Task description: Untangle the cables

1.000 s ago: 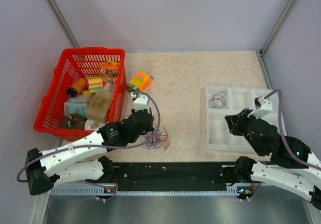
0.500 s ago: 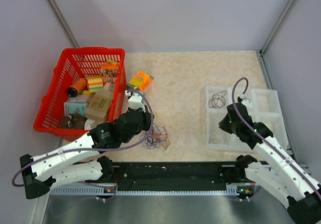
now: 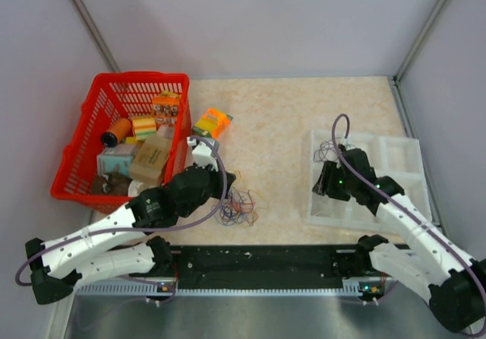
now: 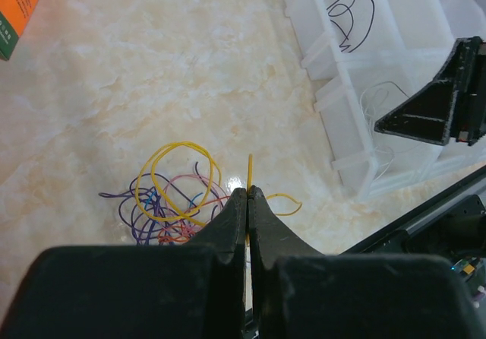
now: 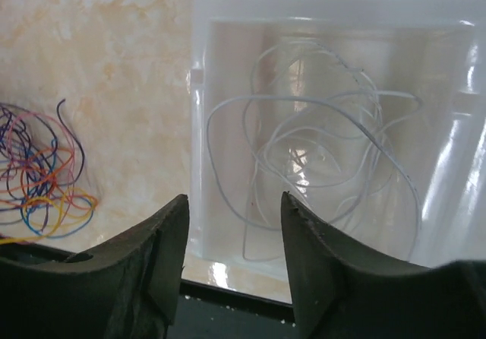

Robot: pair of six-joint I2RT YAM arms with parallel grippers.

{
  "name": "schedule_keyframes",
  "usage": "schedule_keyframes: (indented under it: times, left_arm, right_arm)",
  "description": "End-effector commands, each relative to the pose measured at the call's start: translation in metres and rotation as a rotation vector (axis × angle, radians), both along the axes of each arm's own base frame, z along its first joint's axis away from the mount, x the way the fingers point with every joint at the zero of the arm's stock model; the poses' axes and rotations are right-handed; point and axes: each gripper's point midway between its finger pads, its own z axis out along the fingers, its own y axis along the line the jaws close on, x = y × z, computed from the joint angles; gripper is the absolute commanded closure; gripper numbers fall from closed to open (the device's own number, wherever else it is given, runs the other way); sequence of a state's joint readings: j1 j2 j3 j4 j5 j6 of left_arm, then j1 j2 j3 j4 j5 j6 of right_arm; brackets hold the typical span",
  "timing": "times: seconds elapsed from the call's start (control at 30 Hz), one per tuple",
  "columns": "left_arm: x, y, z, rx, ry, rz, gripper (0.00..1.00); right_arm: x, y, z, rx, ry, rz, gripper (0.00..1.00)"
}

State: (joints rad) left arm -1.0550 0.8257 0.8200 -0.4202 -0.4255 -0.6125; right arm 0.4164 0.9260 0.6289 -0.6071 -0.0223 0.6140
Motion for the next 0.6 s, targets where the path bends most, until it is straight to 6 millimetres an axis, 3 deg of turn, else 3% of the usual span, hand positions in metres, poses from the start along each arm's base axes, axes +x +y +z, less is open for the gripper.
schedule_keyframes:
  times: [0.0, 0.07, 0.2, 0.37, 0.57]
  left_arm:
    - [0.004, -0.009, 0.02, -0.028, -0.05, -0.029, 1.0]
    - [0.005, -0.01, 0.021, -0.025, -0.053, -0.028, 1.0]
    - [0.004, -0.011, 0.02, -0.035, -0.05, -0.033, 1.0]
    - [0.002, -0.012, 0.021, -0.045, -0.046, -0.045, 1.0]
    - [-0.002, -0.01, 0.029, -0.069, -0.047, -0.055, 1.0]
  right_arm:
    - [-0.008, -0.003, 0.046, 0.023, -0.094, 0.043, 0.41]
    - [-0.016, -0.003, 0.057, 0.048, -0.1, 0.036, 0.36]
    - [-0.027, -0.015, 0.063, 0.054, -0.096, -0.047, 0.36]
    - [-0.032, -0.044, 0.037, -0.013, -0.059, -0.242, 0.5]
    - [-0.028, -0.048, 0.013, -0.013, -0.042, -0.32, 0.58]
